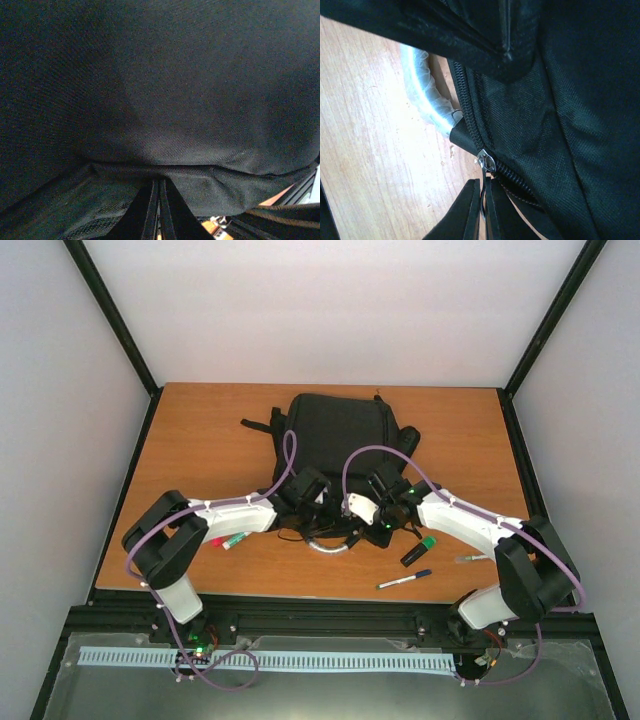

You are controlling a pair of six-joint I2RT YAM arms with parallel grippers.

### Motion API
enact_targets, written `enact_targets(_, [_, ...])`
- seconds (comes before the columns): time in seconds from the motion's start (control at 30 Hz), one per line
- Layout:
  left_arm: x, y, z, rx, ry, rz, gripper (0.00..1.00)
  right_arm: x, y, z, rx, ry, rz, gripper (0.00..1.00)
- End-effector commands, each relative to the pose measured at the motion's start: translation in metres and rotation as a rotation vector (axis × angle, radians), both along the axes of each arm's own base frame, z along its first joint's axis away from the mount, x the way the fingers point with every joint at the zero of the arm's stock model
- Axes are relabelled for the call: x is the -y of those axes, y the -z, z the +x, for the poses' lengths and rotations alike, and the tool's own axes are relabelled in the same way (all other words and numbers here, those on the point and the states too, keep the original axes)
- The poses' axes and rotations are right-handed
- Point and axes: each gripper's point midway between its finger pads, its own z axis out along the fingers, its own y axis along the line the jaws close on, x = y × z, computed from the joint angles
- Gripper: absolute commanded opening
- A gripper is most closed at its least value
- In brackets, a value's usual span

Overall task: Pack the student bag
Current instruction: Zip the student bag at the center of the board.

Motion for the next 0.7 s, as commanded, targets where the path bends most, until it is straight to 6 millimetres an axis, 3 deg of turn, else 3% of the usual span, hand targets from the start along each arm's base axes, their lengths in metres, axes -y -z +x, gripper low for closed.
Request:
enact_targets(0.0, [0.003, -0.036, 0.008, 0.114, 0.015, -0.013, 0.01, -0.003, -0.003, -0.002, 0.013, -0.006, 0.027, 0.03])
enact_targets(0.1, [-0.013, -0.051, 0.003, 0.142, 0.005, 0.026, 0.01, 0.0, -0.002, -0.003, 0.014, -0.003, 0.026, 0.03])
enact_targets(0.13, [-0.02, -0.054, 0.001, 0.141, -0.006, 0.04, 0.07, 0.001, -0.002, -0.003, 0.013, -0.001, 0.026, 0.03])
enact_targets(0.2, [-0.033, -0.056, -0.006, 0.122, -0.04, 0.069, 0.43, 0.001, -0.003, -0.003, 0.017, 0.0, 0.03, 0.03])
enact_targets(0.23, [-0.039, -0.055, -0.01, 0.106, -0.055, 0.077, 0.56, 0.001, -0.003, -0.003, 0.019, -0.001, 0.032, 0.03])
enact_targets(0.3, [-0.045, -0.052, -0.017, 0.071, -0.074, 0.072, 0.67, 0.001, -0.004, -0.002, 0.021, 0.001, 0.037, 0.03])
enact_targets(0.4, [-0.043, -0.043, -0.029, 0.003, -0.083, 0.023, 0.71, -0.001, -0.005, -0.002, 0.023, 0.0, 0.043, 0.03])
enact_targets(0.67, [-0.023, -0.037, -0.031, -0.07, -0.093, -0.078, 0.74, -0.001, -0.005, -0.002, 0.02, 0.003, 0.044, 0.03])
